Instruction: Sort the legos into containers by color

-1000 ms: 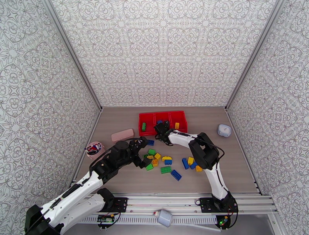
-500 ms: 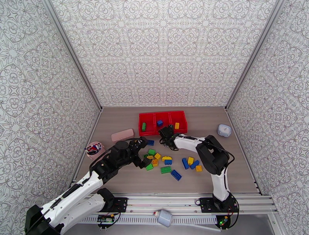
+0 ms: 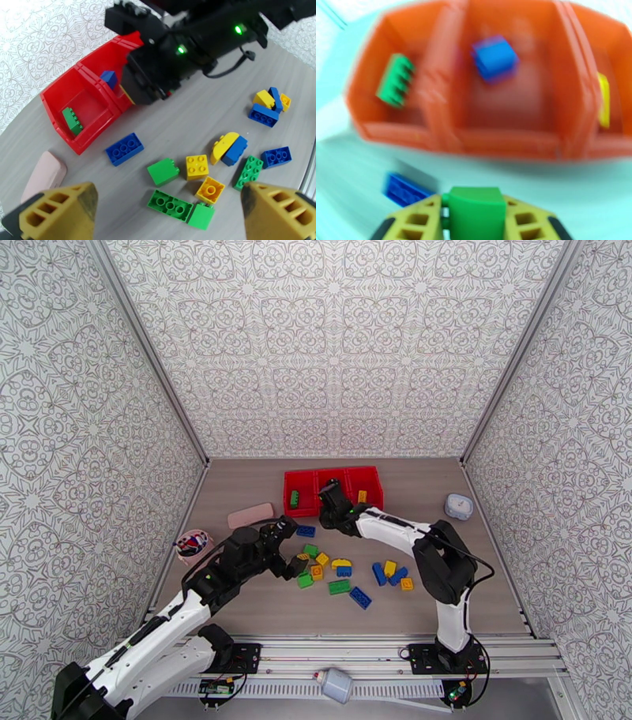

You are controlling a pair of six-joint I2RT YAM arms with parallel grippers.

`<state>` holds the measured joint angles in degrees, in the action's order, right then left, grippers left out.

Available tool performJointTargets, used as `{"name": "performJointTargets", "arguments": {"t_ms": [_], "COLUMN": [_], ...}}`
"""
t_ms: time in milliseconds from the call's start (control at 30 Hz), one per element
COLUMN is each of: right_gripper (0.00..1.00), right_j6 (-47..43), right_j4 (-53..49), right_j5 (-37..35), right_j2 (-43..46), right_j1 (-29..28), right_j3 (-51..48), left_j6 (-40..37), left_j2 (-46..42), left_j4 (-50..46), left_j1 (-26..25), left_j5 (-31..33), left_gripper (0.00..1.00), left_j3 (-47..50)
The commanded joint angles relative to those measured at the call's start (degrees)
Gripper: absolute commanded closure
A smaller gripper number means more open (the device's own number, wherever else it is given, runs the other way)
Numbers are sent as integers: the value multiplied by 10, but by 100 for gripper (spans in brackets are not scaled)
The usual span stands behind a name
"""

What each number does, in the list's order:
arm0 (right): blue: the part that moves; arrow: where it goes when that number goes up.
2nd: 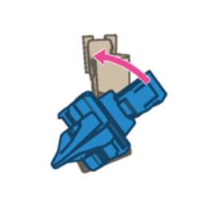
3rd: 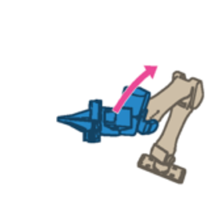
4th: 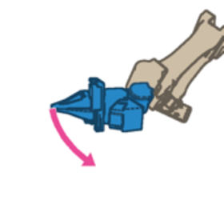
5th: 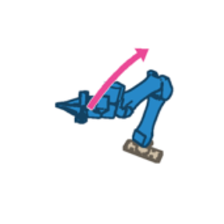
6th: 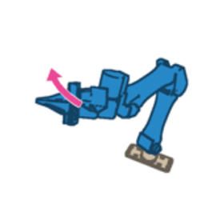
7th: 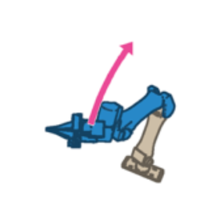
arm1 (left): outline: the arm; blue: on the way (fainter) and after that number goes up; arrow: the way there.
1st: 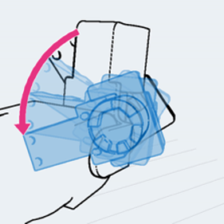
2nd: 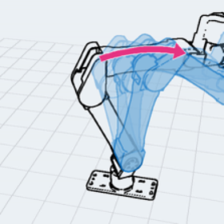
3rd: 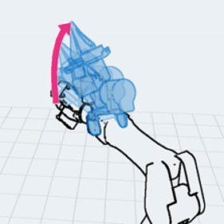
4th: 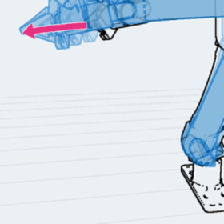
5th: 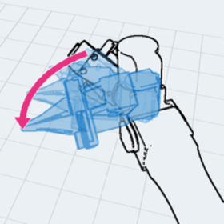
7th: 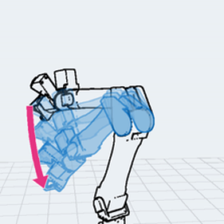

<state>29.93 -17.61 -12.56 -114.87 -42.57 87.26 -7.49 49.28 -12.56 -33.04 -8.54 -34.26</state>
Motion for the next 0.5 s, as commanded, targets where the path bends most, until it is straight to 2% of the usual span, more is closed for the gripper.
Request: {"name": "performJointTargets", "arguments": {"t_ms": [0,467], "right_gripper": [66,66], "right_j6": [-37,-93], "right_j4": [4,-84], "right_j5": [30,49], "right_j2": [-42,-252], "right_j1": [-2,19], "right_j3": [66,371], "left_j6": [4,0], "left_j2": [-6,-1], "left_j4": [9,17], "left_j1": [6,17], "left_j5": [26,11], "left_gripper": [0,0], "left_j3": [4,2]}}
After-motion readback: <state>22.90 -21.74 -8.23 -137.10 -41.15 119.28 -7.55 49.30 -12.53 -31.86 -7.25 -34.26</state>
